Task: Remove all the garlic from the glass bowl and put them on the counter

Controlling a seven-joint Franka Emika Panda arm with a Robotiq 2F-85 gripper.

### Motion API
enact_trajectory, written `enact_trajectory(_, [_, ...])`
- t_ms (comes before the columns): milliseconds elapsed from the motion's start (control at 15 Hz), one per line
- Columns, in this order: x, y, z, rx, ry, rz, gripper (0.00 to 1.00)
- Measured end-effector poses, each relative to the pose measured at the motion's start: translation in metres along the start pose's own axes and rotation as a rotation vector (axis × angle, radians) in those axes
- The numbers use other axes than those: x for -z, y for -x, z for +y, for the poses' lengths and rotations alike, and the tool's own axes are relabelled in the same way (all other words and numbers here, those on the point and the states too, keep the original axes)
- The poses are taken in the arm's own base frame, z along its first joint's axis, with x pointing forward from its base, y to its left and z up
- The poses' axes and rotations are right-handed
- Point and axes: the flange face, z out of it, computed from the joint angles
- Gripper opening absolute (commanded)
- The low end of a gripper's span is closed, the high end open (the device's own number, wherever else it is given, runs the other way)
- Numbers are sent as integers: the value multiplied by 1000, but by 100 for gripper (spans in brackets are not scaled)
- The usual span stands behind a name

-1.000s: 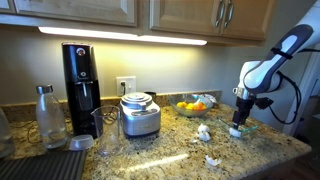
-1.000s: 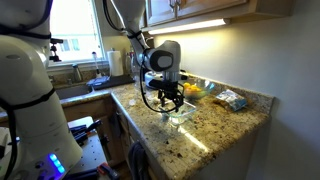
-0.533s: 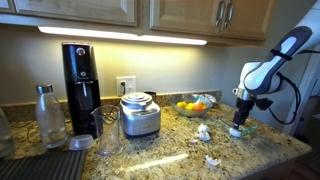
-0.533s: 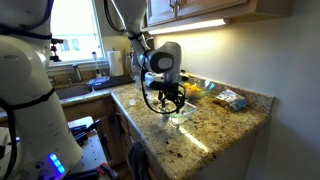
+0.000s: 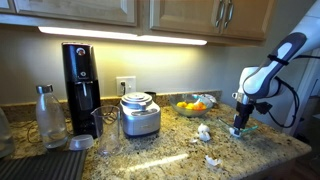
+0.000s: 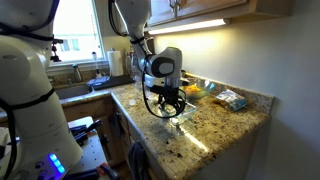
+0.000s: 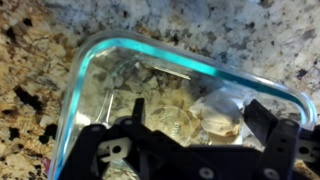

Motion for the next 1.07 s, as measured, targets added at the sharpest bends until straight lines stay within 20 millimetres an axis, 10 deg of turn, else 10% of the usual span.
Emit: enact_trajectory(1067, [8,-15,7,73,63,57,100])
